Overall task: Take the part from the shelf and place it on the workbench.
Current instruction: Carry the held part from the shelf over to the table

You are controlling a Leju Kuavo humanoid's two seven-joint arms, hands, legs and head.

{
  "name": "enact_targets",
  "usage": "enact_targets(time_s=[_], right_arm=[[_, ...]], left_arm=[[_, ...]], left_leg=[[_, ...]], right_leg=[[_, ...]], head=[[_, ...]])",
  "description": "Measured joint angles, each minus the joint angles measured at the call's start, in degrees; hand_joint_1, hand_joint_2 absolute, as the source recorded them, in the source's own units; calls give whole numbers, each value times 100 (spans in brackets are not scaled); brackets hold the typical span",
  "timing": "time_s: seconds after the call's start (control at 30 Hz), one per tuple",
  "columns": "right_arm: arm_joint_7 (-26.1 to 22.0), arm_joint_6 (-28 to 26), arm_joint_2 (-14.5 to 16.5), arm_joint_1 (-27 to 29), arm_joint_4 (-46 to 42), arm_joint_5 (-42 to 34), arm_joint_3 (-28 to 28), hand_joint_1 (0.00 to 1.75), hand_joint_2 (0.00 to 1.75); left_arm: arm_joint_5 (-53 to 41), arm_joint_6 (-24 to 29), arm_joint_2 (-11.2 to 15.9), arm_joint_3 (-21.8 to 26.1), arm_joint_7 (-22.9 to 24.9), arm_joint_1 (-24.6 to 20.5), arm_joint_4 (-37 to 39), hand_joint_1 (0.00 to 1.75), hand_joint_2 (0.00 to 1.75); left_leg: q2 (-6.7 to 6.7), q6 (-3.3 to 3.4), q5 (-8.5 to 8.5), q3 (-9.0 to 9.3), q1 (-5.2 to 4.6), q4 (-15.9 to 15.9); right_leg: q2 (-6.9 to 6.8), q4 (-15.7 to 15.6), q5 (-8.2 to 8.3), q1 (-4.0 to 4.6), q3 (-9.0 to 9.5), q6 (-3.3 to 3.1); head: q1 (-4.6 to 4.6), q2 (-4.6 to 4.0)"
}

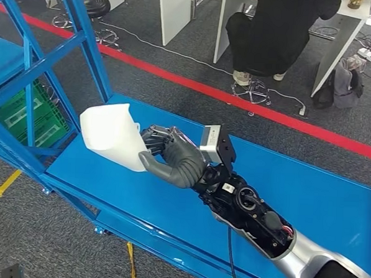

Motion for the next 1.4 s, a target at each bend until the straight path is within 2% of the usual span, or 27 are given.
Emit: enact_targets(time_s=[0.1, 0.13, 0.17, 0.2, 0.23, 0.3, 0.37, 0.43, 0.47, 0.5, 0.57, 0.63, 0.67, 0.7, 0.73, 0.8, 0.87, 0.93, 1.0, 1.1, 1.13, 1.17, 1.2, 1.23, 1.3, 1.33, 1.4], right_arm=[[3, 3, 0, 40, -10, 5, -3, 175, 175], [4, 4, 0, 62, -10, 8, -3, 175, 175], [4, 4, -1, 83, -11, 9, -3, 175, 175], [4, 4, -3, 99, -11, 10, -3, 175, 175], [5, 5, -5, 109, -12, 10, -5, 175, 175], [4, 20, -9, 116, -16, 10, -8, 175, 175], [4, 50, -9, 135, -31, 10, -10, 175, 175], [8, 82, -10, 160, -44, 9, -15, 175, 175], [9, 100, -10, 164, -52, 9, -19, 175, 175], [8, 115, -9, 165, -59, 10, -23, 175, 175], [9, 144, -9, 170, -71, 10, -31, 175, 175], [12, 161, -9, 188, -71, 10, -33, 175, 175], [13, 165, -9, 198, -71, 10, -33, 175, 175], [13, 167, -9, 204, -71, 10, -33, 175, 175], [13, 167, -9, 207, -71, 10, -33, 175, 175], [11, 167, -9, 209, -71, 10, -35, 175, 175], [10, 168, -9, 208, -71, 10, -38, 175, 175], [7, 175, -9, 208, -71, 10, -40, 175, 175], [1, 184, -10, 207, -71, 10, -45, 175, 175], [-10, 195, -11, 215, -69, 8, -56, 175, 175], [-12, 200, -11, 226, -67, 8, -57, 175, 175], [-14, 204, -11, 235, -65, 8, -57, 175, 175], [-19, 210, -11, 242, -63, 8, -58, 175, 175], [-26, 216, -11, 243, -62, 8, -60, 175, 175], [-39, 232, -11, 238, -62, 4, -67, 175, 175], [-44, 242, -11, 233, -63, 1, -73, 175, 175], [-50, 260, -11, 226, -64, -4, -82, 175, 175]], left_arm=[[-9, 4, -7, 0, -1, -3, 0, 0, 175], [-9, 4, -8, 0, -1, -1, 0, 0, 175], [-9, 4, -10, 0, -1, 1, 0, 0, 175], [-10, 4, -14, 0, -1, 6, 0, 0, 175], [-10, 4, -19, 0, -1, 9, 0, 0, 175], [-14, 4, -23, 0, -2, 5, 0, 0, 175], [-21, 4, -21, 0, -8, -10, 0, 0, 175], [-26, 5, -23, 0, -14, -13, 0, 0, 175], [-26, 5, -25, 0, -15, -12, 0, 0, 175], [-26, 6, -27, 0, -15, -16, 0, 0, 175], [-26, 6, -33, 0, -16, -30, 0, 0, 175], [-25, 6, -42, 0, -16, -33, 0, 0, 175], [-24, 6, -45, 0, -16, -28, 0, 0, 175], [-22, 6, -47, 0, -16, -23, 0, 0, 175], [-20, 6, -47, 0, -16, -20, 0, 0, 175], [-18, 6, -46, 0, -16, -29, 0, 0, 175], [-18, 6, -46, 0, -18, -48, 0, 0, 175], [-18, 6, -46, 0, -20, -48, 0, 0, 175], [-18, 6, -46, 0, -21, -42, 0, 0, 175], [-17, 5, -49, 0, -21, -58, 0, 0, 175], [-15, 5, -50, 0, -22, -59, 0, 0, 175], [-12, 4, -50, 0, -22, -55, 0, 0, 175], [-9, 4, -50, 0, -21, -51, 0, 0, 175], [-7, 4, -50, 0, -22, -49, 0, 0, 175], [-5, 4, -62, 0, -23, -49, 0, 0, 175], [-3, 4, -72, 0, -25, -52, 0, 0, 175], [3, 4, -84, 0, -28, -52, 0, 0, 175]], left_leg=[[3, 39, 3, 55, 1, -49], [-8, 37, -8, 60, -2, -45], [-29, 28, -21, 69, -2, -40], [-59, 10, -40, 85, 1, -31], [-93, -16, -67, 105, 6, -13], [-158, -90, -125, 101, 2, 49], [-211, -163, -141, 49, 6, 89], [-257, -225, -137, 24, 37, 88], [-194, -243, -171, 0, 44, 146], [-90, -254, -259, -86, 39, 325], [142, -240, -556, -470, 9, 1055], [189, -207, -778, -921, -13, 1807], [191, -185, -759, -1030, -24, 1940], [200, -155, -639, -1016, -39, 1842], [228, -119, -445, -888, -62, 1539], [429, -40, -91, -499, -145, 729], [563, 4, 10, -301, -215, 311], [470, 31, 6, -288, -224, 269], [362, 76, 19, -260, -202, 238], [207, 132, 21, -234, -183, 223], [146, 139, 19, -231, -186, 224], [79, 143, 16, -226, -188, 226], [7, 143, 13, -216, -190, 226], [-65, 139, 9, -200, -190, 227], [-199, 117, -6, -173, -192, 232], [-253, 99, -9, -179, -190, 239], [-349, 43, 7, -218, -174, 237]], right_leg=[[-49, 1125, -493, 6, -556, 16], [-50, 1399, -553, 5, -707, 28], [-51, 1456, -500, 0, -756, 39], [-51, 1258, -330, -9, -677, 47], [-34, 863, -91, -25, -498, 55], [111, 114, 181, -57, -124, 57], [207, -102, 167, -42, 5, 9], [141, -91, 166, -9, 8, -77], [97, -95, 164, -1, 22, -118], [45, -104, 159, 3, 36, -159], [-73, -113, 143, 29, 57, -226], [-192, -113, 123, 74, 60, -269], [-250, -113, 113, 95, 66, -282], [-304, -113, 101, 111, 77, -292], [-355, -113, 87, 122, 95, -295], [-442, -107, 47, 147, 135, -271], [-518, -109, 12, 175, 161, -224], [-609, -122, -18, 181, 187, -174], [-501, 44, -158, 156, 132, -118], [-183, 1089, -655, 133, -349, -68], [-152, 1437, -761, 134, -530, -62], [-137, 1614, -766, 133, -639, -62], [-128, 1561, -657, 133, -642, -70], [-108, 1284, -453, 133, -537, -87], [64, 465, -27, 128, -182, -141], [155, 145, 70, 127, -40, -162], [236, -98, 68, 138, 98, -195]], head=[[56, 1], [63, 1], [67, 1], [75, 1], [84, 1], [87, 1], [70, 1], [59, 1], [48, 1], [25, 1], [-18, 1], [-31, 1], [-31, 1], [-31, 1], [-31, 1], [-39, 1], [-31, 1], [-15, 1], [-4, 0], [44, 1], [57, 1], [63, 1], [66, 1], [71, 1], [73, 1], [68, 1], [58, 1]])
